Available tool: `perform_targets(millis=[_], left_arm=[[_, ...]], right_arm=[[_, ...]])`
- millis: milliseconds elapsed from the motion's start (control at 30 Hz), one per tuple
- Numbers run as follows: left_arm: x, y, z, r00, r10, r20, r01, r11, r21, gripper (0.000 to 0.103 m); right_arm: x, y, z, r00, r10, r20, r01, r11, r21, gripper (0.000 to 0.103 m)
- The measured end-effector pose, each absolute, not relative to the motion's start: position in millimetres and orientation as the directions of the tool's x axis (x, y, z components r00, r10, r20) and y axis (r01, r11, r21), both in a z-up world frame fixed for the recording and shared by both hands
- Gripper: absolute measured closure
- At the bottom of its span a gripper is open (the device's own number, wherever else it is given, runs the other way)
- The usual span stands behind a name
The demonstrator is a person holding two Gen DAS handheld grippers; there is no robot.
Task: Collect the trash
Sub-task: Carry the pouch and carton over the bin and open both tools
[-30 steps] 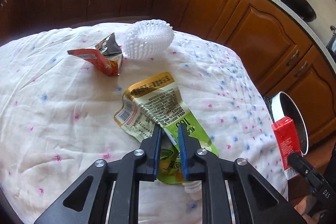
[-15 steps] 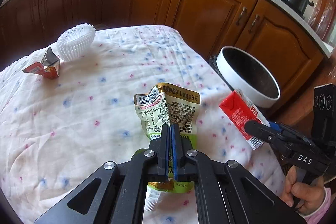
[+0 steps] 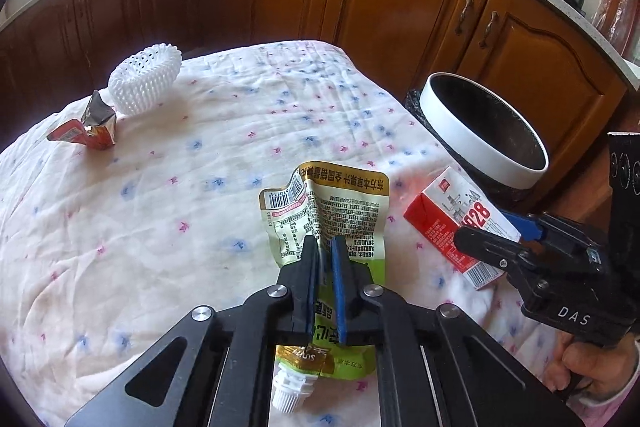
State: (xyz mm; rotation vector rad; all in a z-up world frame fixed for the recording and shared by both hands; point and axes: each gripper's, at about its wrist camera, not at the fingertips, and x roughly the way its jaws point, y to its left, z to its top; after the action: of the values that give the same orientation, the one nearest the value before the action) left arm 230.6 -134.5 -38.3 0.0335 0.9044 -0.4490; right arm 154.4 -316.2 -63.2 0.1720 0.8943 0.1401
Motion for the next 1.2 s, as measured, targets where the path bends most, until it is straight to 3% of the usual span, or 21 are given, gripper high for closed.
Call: perform_targets(millis=[500, 1200], left_arm=[[226, -168, -5, 0.531, -0.451, -0.718, 0.5, 0.85, -0.164, 0.102], [272, -262, 10, 0.453, -0.493, -0.743, 0.617, 0.775, -0.138, 0.102]], right_arm=[[116, -366, -16, 0.731, 0.172, -0.66, 0.033, 0.958, 0.286, 0.058], [124, -449, -1, 0.758, 0.098, -0.645, 0.155, 0.934, 0.323, 0.058]])
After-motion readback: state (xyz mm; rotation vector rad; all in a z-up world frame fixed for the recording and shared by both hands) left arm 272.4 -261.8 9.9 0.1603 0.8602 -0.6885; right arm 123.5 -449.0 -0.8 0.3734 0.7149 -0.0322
